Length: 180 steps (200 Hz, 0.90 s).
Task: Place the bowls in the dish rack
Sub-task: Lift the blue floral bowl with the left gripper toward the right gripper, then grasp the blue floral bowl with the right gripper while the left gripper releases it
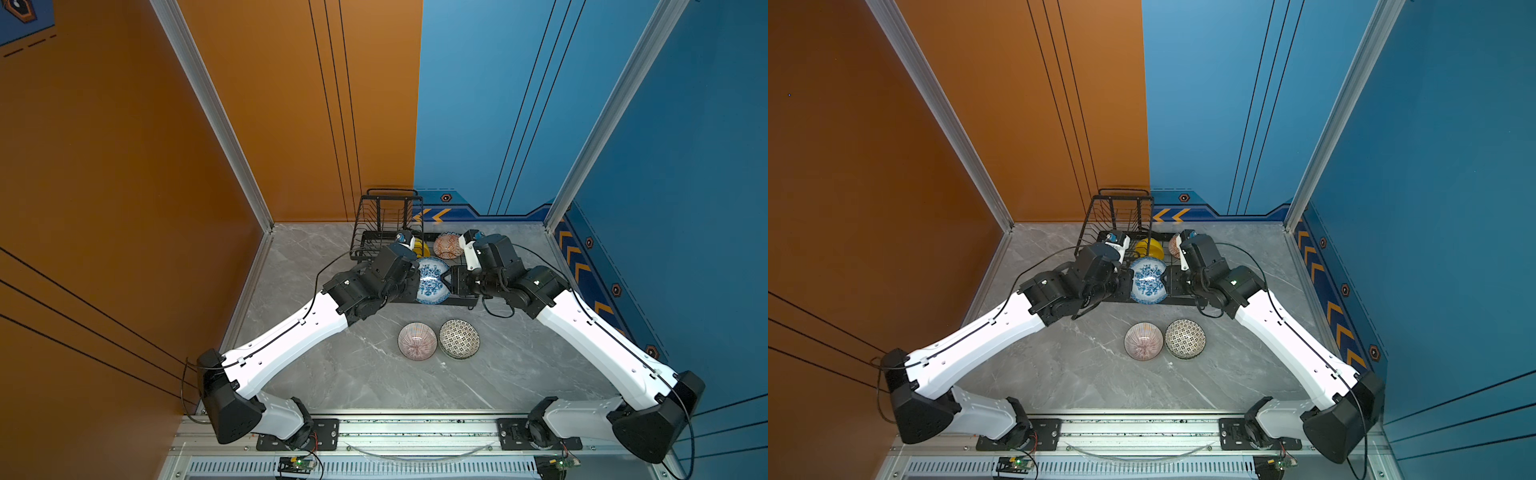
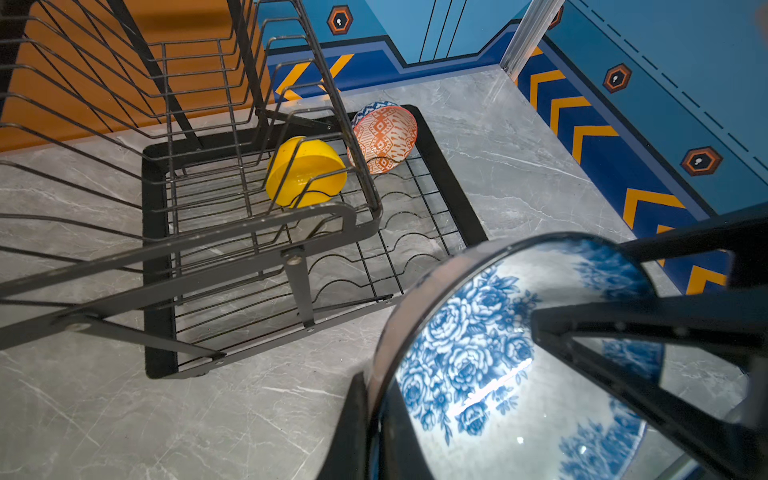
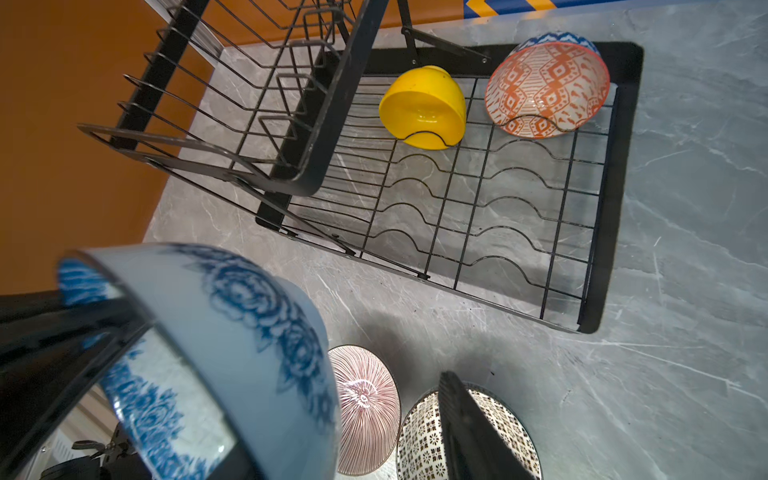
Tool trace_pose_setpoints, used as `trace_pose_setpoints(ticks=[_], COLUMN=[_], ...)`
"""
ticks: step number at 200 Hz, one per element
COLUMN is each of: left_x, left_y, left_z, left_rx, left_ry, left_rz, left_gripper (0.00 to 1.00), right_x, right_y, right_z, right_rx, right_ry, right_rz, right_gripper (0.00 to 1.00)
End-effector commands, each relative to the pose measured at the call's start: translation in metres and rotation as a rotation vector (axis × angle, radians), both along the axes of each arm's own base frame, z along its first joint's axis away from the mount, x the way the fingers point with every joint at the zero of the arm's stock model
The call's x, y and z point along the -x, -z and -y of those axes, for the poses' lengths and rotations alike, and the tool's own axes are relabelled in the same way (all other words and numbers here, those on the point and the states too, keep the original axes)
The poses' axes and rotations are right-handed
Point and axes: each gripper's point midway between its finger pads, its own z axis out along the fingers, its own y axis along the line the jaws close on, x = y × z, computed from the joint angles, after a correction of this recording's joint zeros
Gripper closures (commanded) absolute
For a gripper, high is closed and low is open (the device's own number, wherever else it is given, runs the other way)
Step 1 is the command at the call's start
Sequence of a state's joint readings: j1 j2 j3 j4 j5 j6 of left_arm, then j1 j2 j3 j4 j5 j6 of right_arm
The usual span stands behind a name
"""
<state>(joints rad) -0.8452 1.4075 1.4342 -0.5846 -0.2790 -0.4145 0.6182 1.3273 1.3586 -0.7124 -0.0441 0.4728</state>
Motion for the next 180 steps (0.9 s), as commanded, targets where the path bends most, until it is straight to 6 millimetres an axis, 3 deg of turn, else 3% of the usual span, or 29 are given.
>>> trace_pose_setpoints(ticks=[1, 68, 85, 118, 156, 180], left_x=[-0.003, -0.001, -0.001, 0.001, 0.003, 0.000], left_y=[-0.028, -0.014, -0.009, -0.005, -0.005, -0.001], left_z=[0.001, 0.000, -0.002, -0.014, -0.035, -0.040], left_rx=[0.107, 0.100, 0.096, 0.041, -0.021, -0.046], left_ry=[0.012, 0.022, 0.034, 0.038, 0.057, 0.089], left_rz=[0.064, 0.035, 0.014, -0.006, -0.014, -0.029], left_gripper=[1.00, 1.00, 1.00, 0.70, 0.02, 0.02], right_x=[-0.013, -0.021, -0.022, -0.027, -0.032, -0.038], right_y=[-0.013, -0.023, -0.024, -0.029, -0.037, -0.035], right_z=[-0.002, 0.000, 0.004, 0.018, 0.035, 0.049], right_rx=[-0.009, 0.000, -0.002, -0.005, 0.079, 0.215], right_ry=[0.049, 0.034, 0.034, 0.030, -0.017, -0.038], right_rz=[0.052, 0.101, 0.102, 0.114, 0.187, 0.267], right_gripper=[0.51, 1.00, 1.00, 1.00, 1.00, 1.00])
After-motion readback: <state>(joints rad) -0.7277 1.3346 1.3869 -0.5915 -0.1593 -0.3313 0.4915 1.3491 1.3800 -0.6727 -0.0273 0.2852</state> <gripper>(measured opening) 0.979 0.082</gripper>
